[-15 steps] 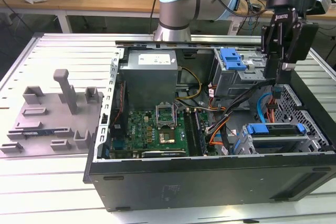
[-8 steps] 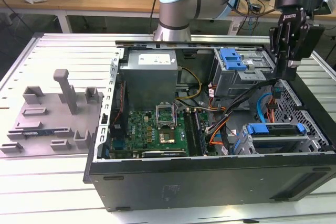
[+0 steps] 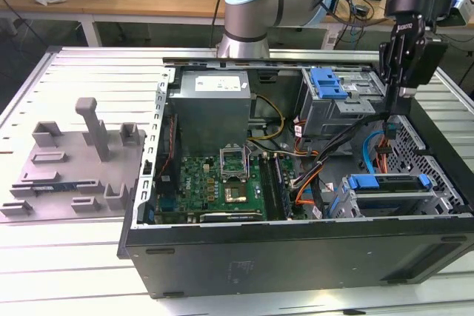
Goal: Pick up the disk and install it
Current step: 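Insert the first disk wire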
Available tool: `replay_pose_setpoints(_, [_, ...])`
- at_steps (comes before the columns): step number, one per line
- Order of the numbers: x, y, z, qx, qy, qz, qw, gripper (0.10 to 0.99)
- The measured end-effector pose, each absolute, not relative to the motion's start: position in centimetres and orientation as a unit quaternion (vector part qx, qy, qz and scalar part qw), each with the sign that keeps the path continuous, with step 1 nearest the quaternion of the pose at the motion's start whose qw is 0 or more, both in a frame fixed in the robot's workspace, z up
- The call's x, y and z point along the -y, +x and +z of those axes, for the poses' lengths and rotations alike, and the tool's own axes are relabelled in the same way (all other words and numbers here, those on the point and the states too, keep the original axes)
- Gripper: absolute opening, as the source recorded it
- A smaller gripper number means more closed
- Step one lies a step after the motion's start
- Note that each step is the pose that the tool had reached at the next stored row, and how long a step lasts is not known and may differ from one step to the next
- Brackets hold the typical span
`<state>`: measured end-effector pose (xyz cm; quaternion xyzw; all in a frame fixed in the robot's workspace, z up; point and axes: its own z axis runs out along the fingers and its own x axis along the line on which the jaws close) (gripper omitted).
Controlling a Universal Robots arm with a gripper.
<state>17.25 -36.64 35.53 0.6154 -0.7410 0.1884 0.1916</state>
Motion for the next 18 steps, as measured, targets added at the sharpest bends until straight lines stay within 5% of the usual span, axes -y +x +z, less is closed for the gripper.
replay_pose_setpoints(18, [36.6,17.6,32.9,0.739,0.608,0.204,0.205,0.353])
